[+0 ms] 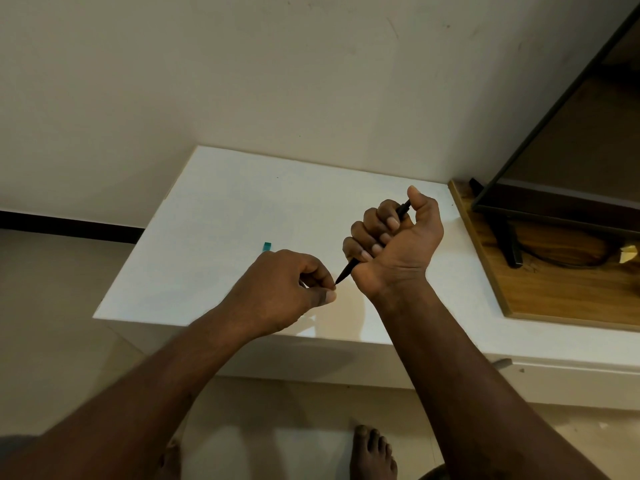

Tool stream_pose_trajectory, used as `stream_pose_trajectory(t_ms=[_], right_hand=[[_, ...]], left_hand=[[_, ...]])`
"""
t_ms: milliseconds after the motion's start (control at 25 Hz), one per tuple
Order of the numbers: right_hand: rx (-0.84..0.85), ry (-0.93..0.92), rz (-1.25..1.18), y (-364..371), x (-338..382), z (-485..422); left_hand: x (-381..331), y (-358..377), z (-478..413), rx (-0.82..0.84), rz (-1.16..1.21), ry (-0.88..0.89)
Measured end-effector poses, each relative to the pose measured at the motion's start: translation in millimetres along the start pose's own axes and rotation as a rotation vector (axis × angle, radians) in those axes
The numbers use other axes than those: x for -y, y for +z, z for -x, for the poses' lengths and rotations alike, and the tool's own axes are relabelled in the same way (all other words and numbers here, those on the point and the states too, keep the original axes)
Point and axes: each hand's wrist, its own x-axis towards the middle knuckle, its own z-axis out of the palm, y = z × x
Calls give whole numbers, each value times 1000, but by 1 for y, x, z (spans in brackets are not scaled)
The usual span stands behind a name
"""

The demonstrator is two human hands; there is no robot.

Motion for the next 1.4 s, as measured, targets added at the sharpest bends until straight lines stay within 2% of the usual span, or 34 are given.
stream_pose_trajectory(t_ms=[1400], right_hand=[[3,-53,-33,-3,4,-2]], left_hand=[[-2,-1,2,-19,31,11]])
